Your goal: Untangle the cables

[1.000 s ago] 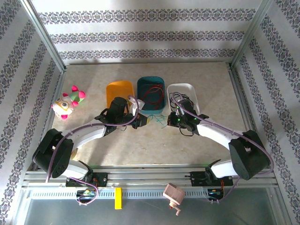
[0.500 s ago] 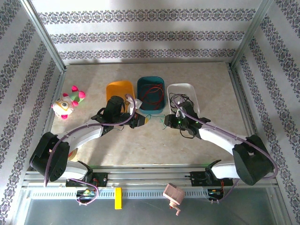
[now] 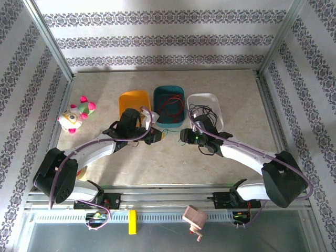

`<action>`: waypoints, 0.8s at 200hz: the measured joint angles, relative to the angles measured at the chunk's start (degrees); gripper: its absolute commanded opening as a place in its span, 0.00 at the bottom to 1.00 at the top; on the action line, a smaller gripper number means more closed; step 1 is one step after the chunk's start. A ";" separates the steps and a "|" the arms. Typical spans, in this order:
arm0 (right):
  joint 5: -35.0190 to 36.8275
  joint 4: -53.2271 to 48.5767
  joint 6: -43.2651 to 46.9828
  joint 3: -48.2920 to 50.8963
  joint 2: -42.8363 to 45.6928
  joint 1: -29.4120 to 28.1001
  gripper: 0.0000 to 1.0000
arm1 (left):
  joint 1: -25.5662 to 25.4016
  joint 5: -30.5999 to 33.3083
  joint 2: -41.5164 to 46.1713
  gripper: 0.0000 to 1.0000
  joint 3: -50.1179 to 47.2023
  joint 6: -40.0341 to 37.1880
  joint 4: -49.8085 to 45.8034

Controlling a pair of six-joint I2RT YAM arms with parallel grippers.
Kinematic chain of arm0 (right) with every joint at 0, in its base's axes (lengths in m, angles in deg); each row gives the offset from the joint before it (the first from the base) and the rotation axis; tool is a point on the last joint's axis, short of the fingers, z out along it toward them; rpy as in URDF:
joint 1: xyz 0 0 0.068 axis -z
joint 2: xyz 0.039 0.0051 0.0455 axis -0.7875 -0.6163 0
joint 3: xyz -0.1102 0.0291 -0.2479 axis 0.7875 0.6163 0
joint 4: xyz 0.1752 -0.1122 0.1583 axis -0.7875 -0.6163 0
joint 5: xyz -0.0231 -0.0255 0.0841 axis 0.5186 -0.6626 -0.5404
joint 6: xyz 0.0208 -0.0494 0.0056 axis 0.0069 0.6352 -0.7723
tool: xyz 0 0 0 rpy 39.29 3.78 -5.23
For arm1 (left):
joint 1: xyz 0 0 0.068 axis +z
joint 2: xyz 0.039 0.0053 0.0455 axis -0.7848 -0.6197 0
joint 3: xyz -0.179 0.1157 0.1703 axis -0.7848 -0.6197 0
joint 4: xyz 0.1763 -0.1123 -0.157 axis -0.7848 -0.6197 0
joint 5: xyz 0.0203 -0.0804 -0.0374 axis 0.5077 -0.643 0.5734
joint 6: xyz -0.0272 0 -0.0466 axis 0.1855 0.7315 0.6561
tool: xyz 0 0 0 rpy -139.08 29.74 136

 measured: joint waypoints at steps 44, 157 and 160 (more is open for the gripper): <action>0.52 -1.01 0.35 0.00 0.00 -0.02 0.54 | 0.00 8.70 -0.33 0.00 0.00 -0.92 -3.32; -0.92 -3.04 2.71 -2.97 -5.35 0.04 0.49 | 0.00 18.95 -2.40 0.00 0.02 -1.75 -9.73; -0.87 -3.08 2.71 -3.32 -6.03 0.11 0.49 | 0.00 18.95 -2.40 0.00 0.02 -1.81 -9.77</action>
